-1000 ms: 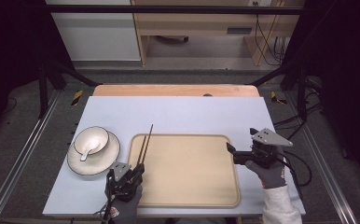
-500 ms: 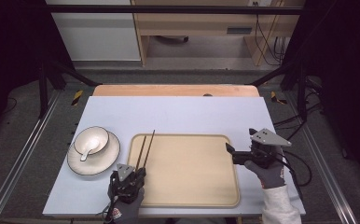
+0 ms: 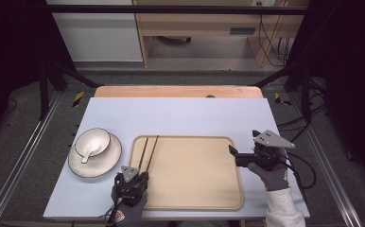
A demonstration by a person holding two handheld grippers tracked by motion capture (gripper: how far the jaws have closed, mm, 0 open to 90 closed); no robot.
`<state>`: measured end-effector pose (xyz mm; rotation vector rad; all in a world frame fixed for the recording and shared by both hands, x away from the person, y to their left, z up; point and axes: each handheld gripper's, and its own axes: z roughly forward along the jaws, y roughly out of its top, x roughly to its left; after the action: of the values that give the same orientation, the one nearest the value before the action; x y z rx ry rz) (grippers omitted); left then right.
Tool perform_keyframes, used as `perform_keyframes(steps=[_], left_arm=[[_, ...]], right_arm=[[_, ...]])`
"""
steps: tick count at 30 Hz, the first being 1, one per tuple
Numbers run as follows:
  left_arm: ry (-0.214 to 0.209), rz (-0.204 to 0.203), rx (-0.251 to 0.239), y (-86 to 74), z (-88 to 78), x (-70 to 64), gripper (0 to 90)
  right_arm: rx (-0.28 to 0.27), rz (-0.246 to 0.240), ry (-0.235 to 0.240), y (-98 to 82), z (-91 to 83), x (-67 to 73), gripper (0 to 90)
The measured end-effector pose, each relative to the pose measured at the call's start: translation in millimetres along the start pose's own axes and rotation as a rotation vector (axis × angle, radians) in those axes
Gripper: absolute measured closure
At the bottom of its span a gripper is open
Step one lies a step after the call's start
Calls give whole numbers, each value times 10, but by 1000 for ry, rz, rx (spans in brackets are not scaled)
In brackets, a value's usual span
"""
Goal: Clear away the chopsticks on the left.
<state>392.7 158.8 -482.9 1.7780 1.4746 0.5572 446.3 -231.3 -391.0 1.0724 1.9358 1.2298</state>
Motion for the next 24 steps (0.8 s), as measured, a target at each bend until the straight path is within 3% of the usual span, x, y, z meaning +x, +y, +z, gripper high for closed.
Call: perform_keyframes(steps=[12,17,24], left_arm=[[0,15,6,12,5,-10,830],[-12,29,1,39,-15,0,776],[-62,35,-80,210,-201,30,709]], right_arm=[[-3,-1,-2,1,-4,-1,22],[-6,0,-4,3,-13,-7,22],[-17,2,-9,13,-39,-24,21]])
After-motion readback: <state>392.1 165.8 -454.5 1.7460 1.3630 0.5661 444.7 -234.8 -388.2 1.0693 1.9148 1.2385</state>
